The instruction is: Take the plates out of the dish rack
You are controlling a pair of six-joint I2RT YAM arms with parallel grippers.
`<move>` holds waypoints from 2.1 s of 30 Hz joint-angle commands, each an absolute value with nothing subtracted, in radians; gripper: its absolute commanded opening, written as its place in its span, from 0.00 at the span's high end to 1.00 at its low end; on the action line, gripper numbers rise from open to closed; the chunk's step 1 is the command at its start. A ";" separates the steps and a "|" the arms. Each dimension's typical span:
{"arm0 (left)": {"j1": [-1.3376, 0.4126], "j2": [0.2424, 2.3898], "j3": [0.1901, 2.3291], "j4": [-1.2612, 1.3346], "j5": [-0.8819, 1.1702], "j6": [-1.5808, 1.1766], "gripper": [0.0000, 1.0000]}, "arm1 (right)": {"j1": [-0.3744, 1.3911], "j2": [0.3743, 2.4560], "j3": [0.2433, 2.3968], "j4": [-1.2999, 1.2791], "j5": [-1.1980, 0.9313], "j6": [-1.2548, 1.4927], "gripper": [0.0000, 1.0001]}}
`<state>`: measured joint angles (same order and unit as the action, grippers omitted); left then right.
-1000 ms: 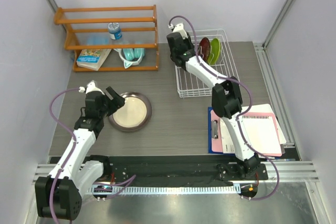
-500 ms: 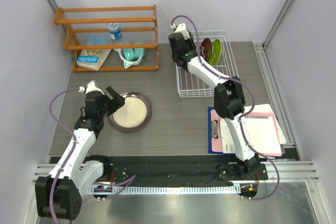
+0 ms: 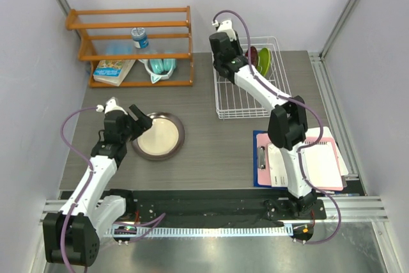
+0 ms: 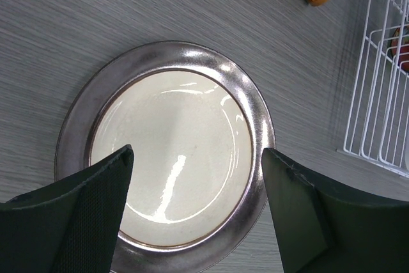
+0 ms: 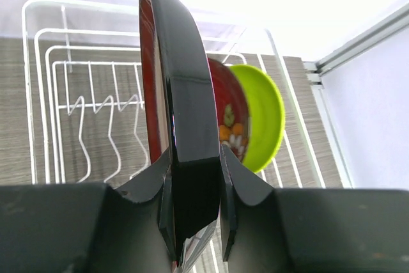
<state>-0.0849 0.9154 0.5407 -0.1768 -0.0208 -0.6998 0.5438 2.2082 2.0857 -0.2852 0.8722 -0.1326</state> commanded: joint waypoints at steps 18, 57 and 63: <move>-0.086 0.859 0.569 -0.098 0.144 -0.706 0.18 | 0.633 1.715 1.988 -0.477 0.638 0.164 0.99; -0.138 0.842 0.419 0.278 0.339 -0.784 0.18 | 0.538 1.466 0.931 0.572 -0.523 1.140 0.99; -0.140 0.776 0.437 0.157 0.235 -0.752 0.17 | 0.528 1.440 0.937 0.486 -0.465 1.071 0.99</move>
